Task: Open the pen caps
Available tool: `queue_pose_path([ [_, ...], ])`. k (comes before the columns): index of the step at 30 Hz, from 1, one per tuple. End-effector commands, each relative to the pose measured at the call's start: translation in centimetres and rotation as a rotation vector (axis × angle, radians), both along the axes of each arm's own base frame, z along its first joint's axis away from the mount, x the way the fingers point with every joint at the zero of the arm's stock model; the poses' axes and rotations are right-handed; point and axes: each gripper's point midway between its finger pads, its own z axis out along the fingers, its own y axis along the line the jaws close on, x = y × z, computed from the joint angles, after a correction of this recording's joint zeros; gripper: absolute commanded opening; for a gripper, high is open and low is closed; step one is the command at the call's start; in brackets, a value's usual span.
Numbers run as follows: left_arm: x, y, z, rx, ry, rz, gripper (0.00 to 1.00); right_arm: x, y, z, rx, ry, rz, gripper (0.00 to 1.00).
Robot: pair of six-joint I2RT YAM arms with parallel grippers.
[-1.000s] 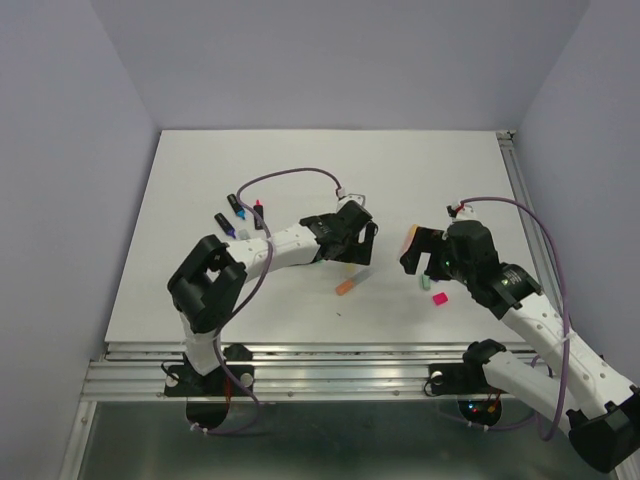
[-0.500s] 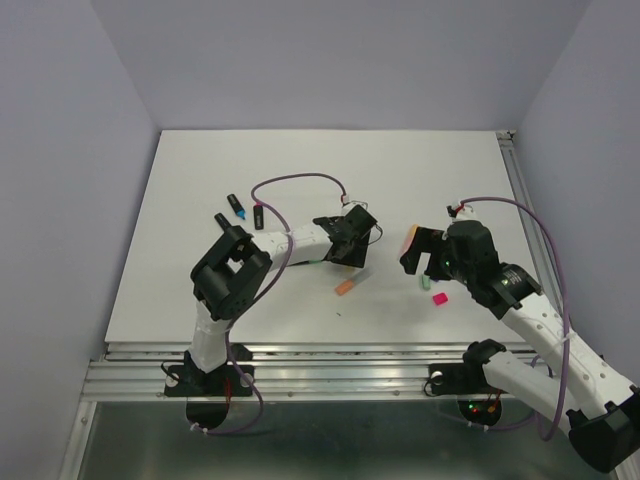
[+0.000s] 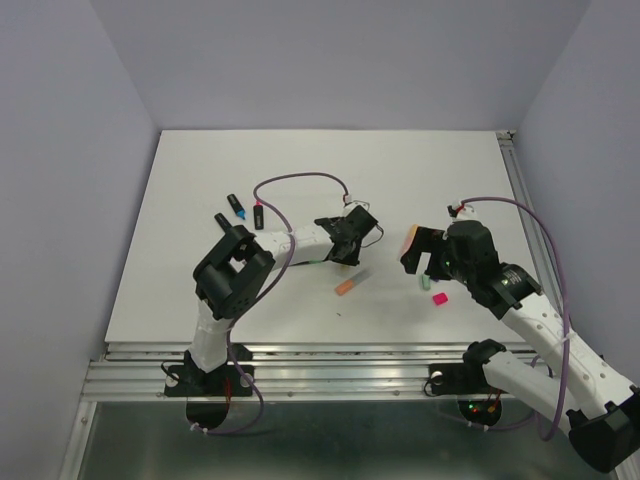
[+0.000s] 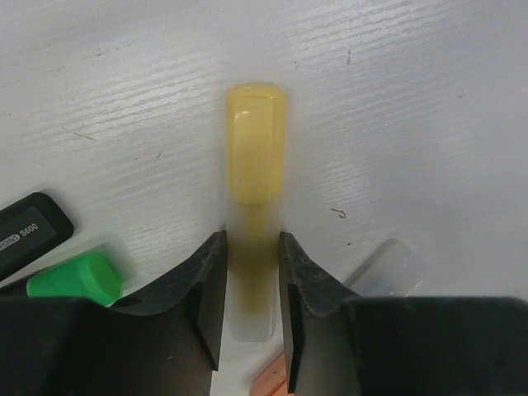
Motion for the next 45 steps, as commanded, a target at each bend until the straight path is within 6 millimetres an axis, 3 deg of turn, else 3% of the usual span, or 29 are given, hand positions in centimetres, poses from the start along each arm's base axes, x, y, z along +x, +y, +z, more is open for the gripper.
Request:
queue_pose_path([
  [1,-0.7,0.9,-2.0,0.065,0.038,-0.012,0.28,0.5,-0.4,0.9,0.001,-0.044,-0.022,1.0],
  [3,-0.7,1.2,-2.4,0.084,0.04,-0.002,0.08,0.5,-0.5,1.0,-0.001,-0.046,-0.02,1.0],
  [5,-0.5,1.3,-2.0,0.085,0.03,0.005,0.0,0.5,-0.5,1.1,0.001,-0.049,-0.023,1.0],
  [7,-0.1,1.3,-1.2,0.084,0.005,0.01,0.0,0.6,-0.3,1.3,0.008,-0.055,-0.016,1.0],
  [10,0.9,1.3,1.9,0.049,-0.07,0.032,0.0,1.1,0.1,2.1,0.037,-0.079,-0.022,1.0],
  [11,1.3,1.1,4.0,0.013,-0.112,0.044,0.0,1.3,0.2,2.5,0.052,-0.09,-0.028,1.0],
  [13,1.5,1.2,6.1,-0.02,-0.158,0.049,0.0,1.8,0.9,3.6,0.107,-0.128,-0.03,1.0],
  [14,1.4,1.1,8.5,-0.068,-0.197,0.051,0.0,2.0,1.2,4.0,0.126,-0.141,-0.03,1.0],
  [17,0.6,0.7,10.8,-0.149,-0.244,0.02,0.0,2.4,2.6,5.6,0.21,-0.197,0.01,1.0],
  [19,-0.6,-0.1,13.7,-0.253,-0.265,-0.037,0.0,2.5,4.0,7.1,0.271,-0.228,0.067,1.0],
  [22,-2.5,-0.9,15.5,-0.307,-0.273,-0.103,0.0,2.4,5.9,8.8,0.343,-0.245,0.153,1.0],
  [29,-5.5,-2.8,18.0,-0.382,-0.3,-0.201,0.0,3.5,7.2,10.9,0.409,-0.259,0.163,1.0],
  [34,-6.3,-4.1,18.6,-0.398,-0.299,-0.231,0.0,4.3,7.5,11.4,0.442,-0.265,0.134,1.0],
  [41,-7.0,-5.2,19.4,-0.408,-0.31,-0.254,0.0,5.4,7.3,10.7,0.449,-0.251,0.076,0.98],
  [44,-7.0,-5.6,19.5,-0.413,-0.308,-0.255,0.0,5.6,7.9,10.6,0.465,-0.247,0.095,0.92],
  [45,-6.8,-5.8,19.7,-0.414,-0.313,-0.25,0.0,5.6,8.0,10.3,0.465,-0.241,0.1,0.86],
])
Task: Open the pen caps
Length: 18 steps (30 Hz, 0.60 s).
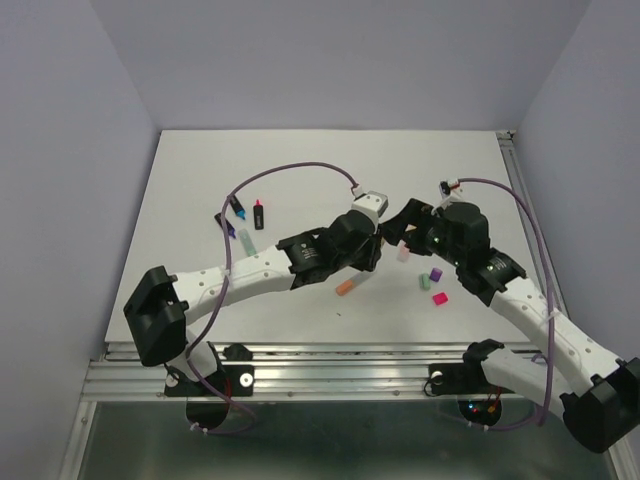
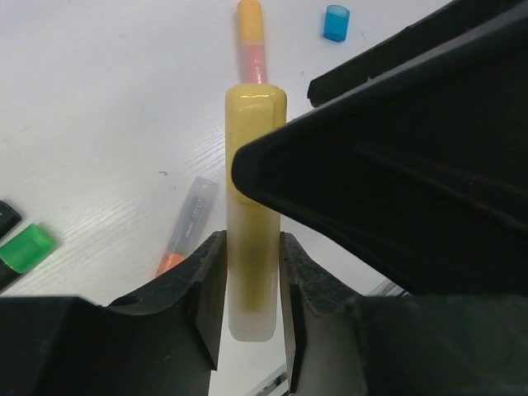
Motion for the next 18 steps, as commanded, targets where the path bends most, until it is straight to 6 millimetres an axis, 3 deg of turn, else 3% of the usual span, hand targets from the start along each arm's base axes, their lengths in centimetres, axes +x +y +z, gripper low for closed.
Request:
queue_pose_path([
  [1,0.6,-1.6,3.0,-0.059,-0.05,-0.005,0.0,1.6,0.8,4.0,0.075,-0.099,-0.007,0.82],
  [3,0.5,-2.1,3.0,-0.06,-0.05,-0.009,0.0,1.8,0.9,3.6,0.076,-0.086,-0.008,0.71],
  [8,0.9,-2.5,3.5,-0.067,-0.057,0.002,0.0,1.7,1.4,3.3,0.095,-0.068,0.008,0.57],
  [10,0.9,-2.7,3.6,-0.069,-0.058,0.003,0.0,1.5,1.4,3.4,0.103,-0.071,0.013,0.44],
  [11,1.0,-2.7,3.5,-0.068,-0.057,0.006,0.0,1.4,1.4,3.4,0.102,-0.071,0.017,0.32],
  [14,1.0,-2.6,3.7,-0.076,-0.057,0.014,0.0,1.2,1.5,3.3,0.1,-0.059,0.023,0.16],
  [15,0.9,-2.5,3.9,-0.082,-0.056,0.014,0.0,1.1,1.5,3.1,0.099,-0.053,0.024,0.05],
  [18,0.3,-2.2,4.0,-0.104,-0.05,0.008,0.0,1.2,1.3,2.8,0.084,-0.043,0.015,0.01],
])
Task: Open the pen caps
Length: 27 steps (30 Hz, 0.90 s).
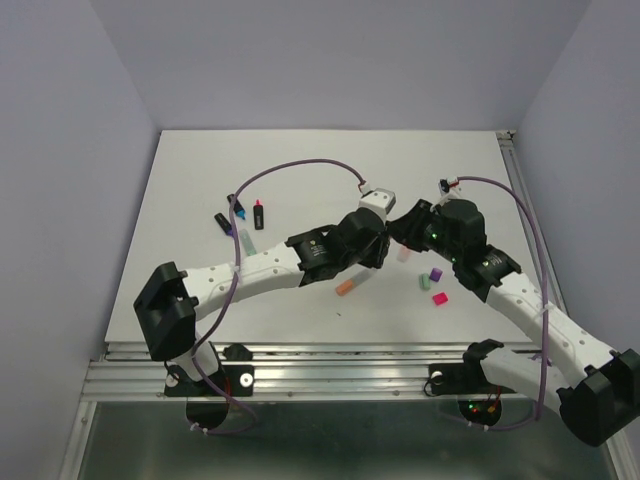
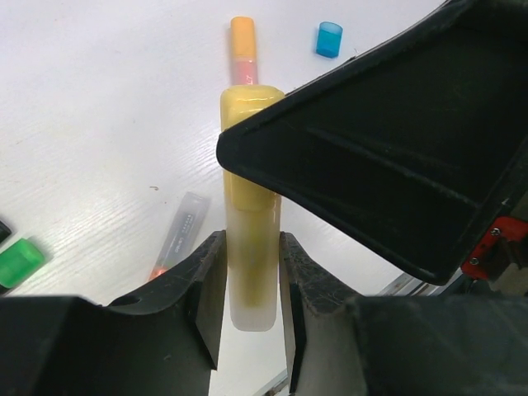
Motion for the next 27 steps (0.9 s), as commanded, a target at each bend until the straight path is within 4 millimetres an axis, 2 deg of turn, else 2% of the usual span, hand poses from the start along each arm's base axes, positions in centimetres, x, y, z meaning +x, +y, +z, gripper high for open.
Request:
queue_pose_path([
  [1,-0.4,-0.5,3.6,-0.108,-0.04,-0.004,0.0,0.4,0.3,3.1,0.035,-0.068,0.007,0.01],
  [2,-0.8,-0.2,4.2,-0.125,-0.042,-0.008,0.0,0.4,0.2,3.0,0.033,-0.071,0.002,0.01],
  [8,-3.2,1.4,1.7,-0.161,0.04,0.0,0.0,1.5,-2.3,4.5,0.001,-0.148,-0.135,0.01],
  [11,-5.9,2.2,-2.0,-0.135,0.134,-0.008,0.0,2.2,-3.8,6.2,-0.018,-0.204,-0.22,0.01],
  [14,-8.3,2.2,-4.0,-0.128,0.201,-0.017,0.0,3.0,-5.0,8.1,-0.017,-0.247,-0.3,0.01],
  [16,-9.6,2.3,-5.0,-0.12,0.232,-0.017,0.0,3.4,-5.5,8.6,-0.022,-0.255,-0.333,0.01],
  [18,-11.2,1.9,-5.2,-0.122,0.247,-0.038,0.0,3.8,-5.7,9.3,-0.015,-0.265,-0.355,0.01],
  [23,-13.4,1.3,-5.3,-0.124,0.267,-0.065,0.0,4.8,-7.2,9.4,-0.028,-0.266,-0.458,0.01],
  [27,-13.9,1.7,-5.8,-0.109,0.278,-0.056,0.0,5.5,-8.3,9.5,-0.047,-0.273,-0.503,0.01],
])
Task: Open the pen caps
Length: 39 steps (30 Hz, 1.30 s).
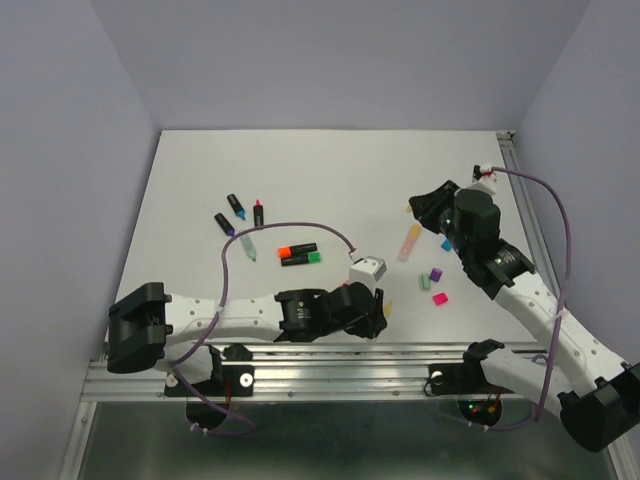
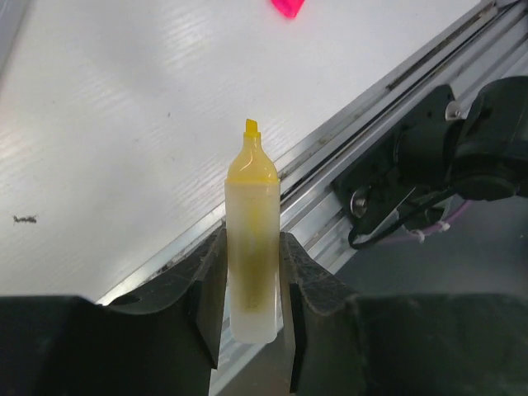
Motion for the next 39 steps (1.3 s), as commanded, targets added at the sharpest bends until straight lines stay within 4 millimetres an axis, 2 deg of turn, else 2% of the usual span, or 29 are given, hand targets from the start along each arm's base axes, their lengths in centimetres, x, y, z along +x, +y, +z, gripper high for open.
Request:
queue_pose_path([
  [1,-0.3,1.0,-0.1,0.01,0.035,0.023,0.0,2.1,-2.6,5.9,0.009,-0.168,-0.149,0.01],
  [3,0.0,1.0,0.4,0.002,0.025,0.04,0.0,2.3,-2.6,5.9,-0.017,-0.167,-0.142,0.01],
  [6,1.1,1.4,1.4,0.015,-0.023,0.081,0.0,2.6,-2.6,4.3,-0.068,-0.122,-0.13,0.01],
  [7,1.7,1.2,2.5,0.007,-0.044,0.101,0.0,2.6,-2.6,3.0,-0.1,-0.084,-0.117,0.01],
  [9,3.3,2.0,3.5,0.042,-0.092,0.167,0.0,2.8,-2.8,0.7,-0.144,-0.031,-0.109,0.01],
  [11,5.3,3.3,3.9,0.08,-0.11,0.231,0.0,2.8,-3.6,-2.5,-0.186,0.056,-0.115,0.01],
  [12,5.9,4.0,3.5,0.104,-0.105,0.252,0.0,2.6,-3.6,-3.3,-0.193,0.076,-0.107,0.01],
  [13,7.1,4.7,3.8,0.114,-0.109,0.292,0.0,2.6,-4.5,-4.5,-0.2,0.109,-0.127,0.01],
  [14,8.8,6.1,3.7,0.131,-0.103,0.355,0.0,2.6,-4.8,-5.6,-0.208,0.137,-0.122,0.01],
  [15,9.7,7.8,3.4,0.166,-0.105,0.41,0.0,2.5,-5.9,-7.2,-0.22,0.176,-0.143,0.01],
  [17,11.1,10.1,3.1,0.193,-0.093,0.49,0.0,2.4,-6.9,-8.6,-0.235,0.212,-0.16,0.01],
  [18,12.8,12.4,3.0,0.209,-0.081,0.566,0.0,2.2,-7.9,-9.8,-0.245,0.245,-0.181,0.01],
  [20,14.1,14.8,2.3,0.231,-0.062,0.639,0.0,2.0,-8.5,-11.8,-0.249,0.3,-0.175,0.01],
  [21,15.3,16.9,2.2,0.25,-0.06,0.706,0.0,1.8,-9.1,-13.0,-0.253,0.332,-0.182,0.01],
  [24,16.9,19.7,1.9,0.285,-0.047,0.788,0.0,1.7,-9.3,-15.6,-0.265,0.404,-0.17,0.01],
  [25,17.9,21.2,1.8,0.289,-0.038,0.836,0.0,1.8,-9.5,-16.1,-0.262,0.416,-0.175,0.01],
  [27,18.9,22.3,1.8,0.282,-0.036,0.866,0.0,1.8,-9.4,-17.3,-0.266,0.448,-0.167,0.01],
  [31,20.6,25.5,1.2,0.305,-0.012,0.939,0.0,2.0,-9.5,-18.3,-0.274,0.465,-0.162,0.03],
  [39,22.7,28.7,-0.5,0.326,0.037,0.984,0.0,1.5,-9.8,-20.9,-0.293,0.553,-0.164,0.12],
])
